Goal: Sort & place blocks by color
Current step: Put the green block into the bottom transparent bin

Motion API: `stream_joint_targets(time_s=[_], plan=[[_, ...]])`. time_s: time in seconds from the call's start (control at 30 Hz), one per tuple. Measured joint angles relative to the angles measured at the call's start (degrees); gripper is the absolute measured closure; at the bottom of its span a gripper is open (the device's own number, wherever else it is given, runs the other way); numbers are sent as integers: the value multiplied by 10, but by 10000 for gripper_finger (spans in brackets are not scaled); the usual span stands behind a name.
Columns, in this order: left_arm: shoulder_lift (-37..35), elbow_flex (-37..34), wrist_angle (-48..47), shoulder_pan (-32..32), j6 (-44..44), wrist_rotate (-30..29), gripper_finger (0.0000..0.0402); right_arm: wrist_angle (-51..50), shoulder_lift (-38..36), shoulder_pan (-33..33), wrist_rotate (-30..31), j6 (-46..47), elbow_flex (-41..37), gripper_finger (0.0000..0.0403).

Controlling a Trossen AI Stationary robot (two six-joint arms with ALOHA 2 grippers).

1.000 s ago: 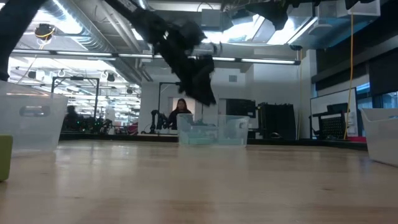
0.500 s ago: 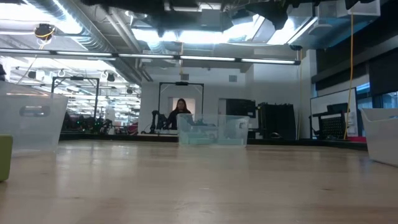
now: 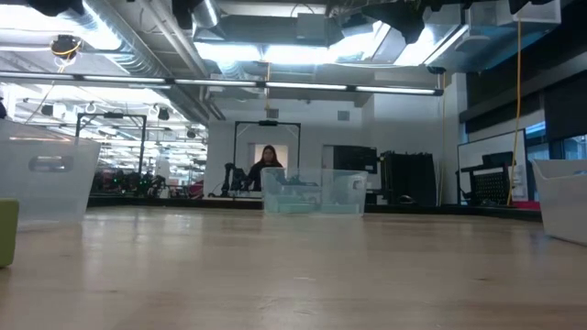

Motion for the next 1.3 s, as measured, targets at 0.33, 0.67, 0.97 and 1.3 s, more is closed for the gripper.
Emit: stream_joint_targets(time_s=[0.33,0.67,0.97,1.3], plan=[[1,0,3,0,9,-4,214,0,0,0,0,2,0,52],[1,1,2,0,9,25,215,0,0,0,0,1,0,52],[1,1,2,0,8,25,215,0,0,0,0,4,0,52],[1,1,2,0,9,25,215,0,0,0,0,-12,0,52]])
